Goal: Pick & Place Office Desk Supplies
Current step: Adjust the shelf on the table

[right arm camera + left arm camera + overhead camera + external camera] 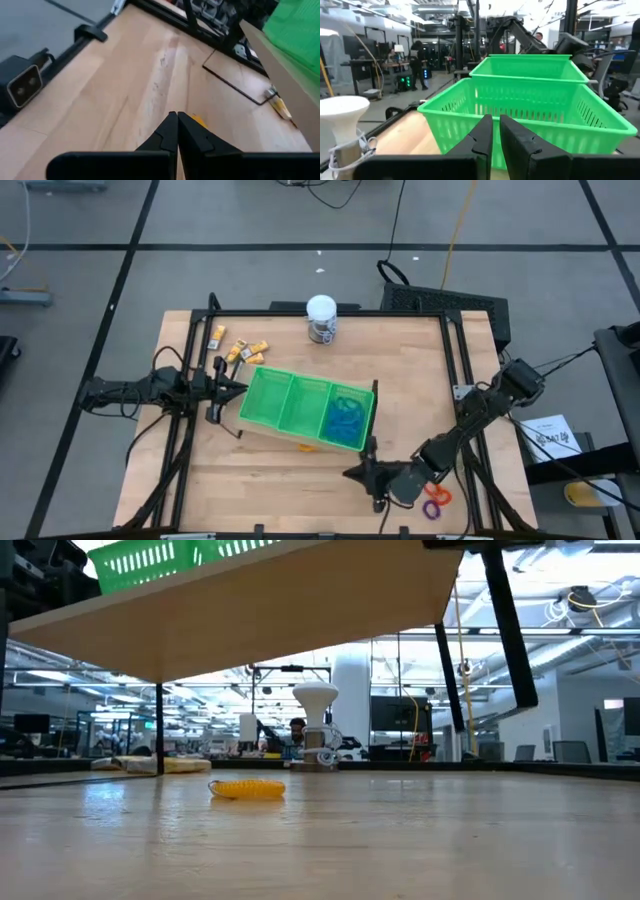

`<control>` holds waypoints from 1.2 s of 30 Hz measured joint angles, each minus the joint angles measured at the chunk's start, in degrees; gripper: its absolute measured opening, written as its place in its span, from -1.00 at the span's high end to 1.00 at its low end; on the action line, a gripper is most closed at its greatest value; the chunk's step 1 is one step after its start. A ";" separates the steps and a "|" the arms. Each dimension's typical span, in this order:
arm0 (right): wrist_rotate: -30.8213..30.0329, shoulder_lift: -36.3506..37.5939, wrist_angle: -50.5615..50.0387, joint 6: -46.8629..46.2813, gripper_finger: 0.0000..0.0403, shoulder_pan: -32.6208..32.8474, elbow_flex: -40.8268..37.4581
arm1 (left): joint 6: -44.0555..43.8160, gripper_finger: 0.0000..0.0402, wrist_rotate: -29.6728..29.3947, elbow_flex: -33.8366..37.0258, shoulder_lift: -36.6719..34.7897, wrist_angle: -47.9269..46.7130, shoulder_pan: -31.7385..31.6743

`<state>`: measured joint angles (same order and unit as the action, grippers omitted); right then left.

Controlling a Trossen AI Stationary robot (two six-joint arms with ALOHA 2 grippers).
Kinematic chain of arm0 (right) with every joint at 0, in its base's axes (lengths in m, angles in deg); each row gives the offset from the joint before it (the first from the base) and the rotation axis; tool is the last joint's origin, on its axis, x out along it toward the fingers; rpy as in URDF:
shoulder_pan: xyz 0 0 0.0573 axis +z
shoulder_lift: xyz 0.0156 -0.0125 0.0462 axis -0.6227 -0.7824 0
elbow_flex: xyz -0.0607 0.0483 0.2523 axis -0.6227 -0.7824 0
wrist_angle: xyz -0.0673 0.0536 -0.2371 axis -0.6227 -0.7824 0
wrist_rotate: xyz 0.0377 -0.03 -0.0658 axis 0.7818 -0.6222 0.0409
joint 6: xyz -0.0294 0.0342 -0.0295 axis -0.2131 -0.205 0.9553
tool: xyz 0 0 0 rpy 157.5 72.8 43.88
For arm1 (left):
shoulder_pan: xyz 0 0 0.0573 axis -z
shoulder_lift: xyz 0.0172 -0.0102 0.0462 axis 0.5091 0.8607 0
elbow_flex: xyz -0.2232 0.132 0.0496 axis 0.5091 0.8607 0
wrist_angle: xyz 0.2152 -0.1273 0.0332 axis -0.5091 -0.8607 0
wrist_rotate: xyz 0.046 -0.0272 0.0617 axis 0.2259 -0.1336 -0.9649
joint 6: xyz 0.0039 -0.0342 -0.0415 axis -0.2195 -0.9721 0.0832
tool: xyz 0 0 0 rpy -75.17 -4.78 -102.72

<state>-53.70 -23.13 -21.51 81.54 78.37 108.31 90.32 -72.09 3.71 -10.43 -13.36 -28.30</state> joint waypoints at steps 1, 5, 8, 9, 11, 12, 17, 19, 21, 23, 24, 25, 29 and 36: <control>-0.97 0.03 -1.46 -0.74 1.00 0.00 0.69 | -0.77 0.78 -0.06 0.10 -0.01 0.70 0.01; -5.89 1.66 -4.94 -5.82 1.00 -0.51 -0.01 | -2.07 0.78 0.16 0.11 -0.02 4.26 0.02; -7.07 2.54 -5.24 -9.34 1.00 -0.99 -2.44 | -1.90 0.78 0.33 0.13 0.15 4.76 0.06; -7.01 2.58 -5.38 -10.46 1.00 -1.29 -3.24 | -1.91 0.78 0.35 0.14 0.13 4.83 0.06; -6.75 2.58 -5.52 -12.49 1.00 -1.77 -4.64 | -1.99 0.78 0.53 0.14 0.13 4.90 0.06; -6.76 2.58 -5.47 -13.27 1.00 -2.06 -5.16 | -1.96 0.78 0.53 0.14 0.13 4.93 0.06; -6.58 2.62 -5.41 -16.97 1.00 -2.78 -7.81 | -1.94 0.78 0.53 0.11 0.13 5.12 0.06; -6.69 2.62 -5.42 -17.48 1.00 -2.78 -8.53 | -1.93 0.78 0.53 0.11 0.13 5.12 0.04; -6.73 2.62 -5.50 -17.99 1.00 -2.78 -9.11 | -1.94 0.78 0.53 0.11 0.13 5.12 0.02; -6.77 2.64 -5.80 -19.91 1.00 -2.78 -9.73 | -1.94 0.78 0.53 0.11 0.13 5.12 0.02; -6.73 2.87 -5.87 -20.99 1.00 -2.78 -10.19 | -1.94 0.78 0.53 0.11 0.13 5.12 0.02; -6.67 3.26 -6.02 -21.96 1.00 -2.77 -10.74 | -1.96 0.78 0.53 0.11 0.13 5.12 0.02; -7.51 4.91 -6.12 -25.25 1.00 -3.05 -12.95 | -1.99 0.78 0.53 0.11 0.13 5.12 0.02; -10.06 9.98 -6.68 -32.49 1.00 -3.04 -19.08 | -2.10 0.78 0.53 0.09 0.13 5.06 0.02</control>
<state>-63.76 -13.15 -28.19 49.05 75.33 89.23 88.22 -71.56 3.80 -10.30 -8.30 -28.28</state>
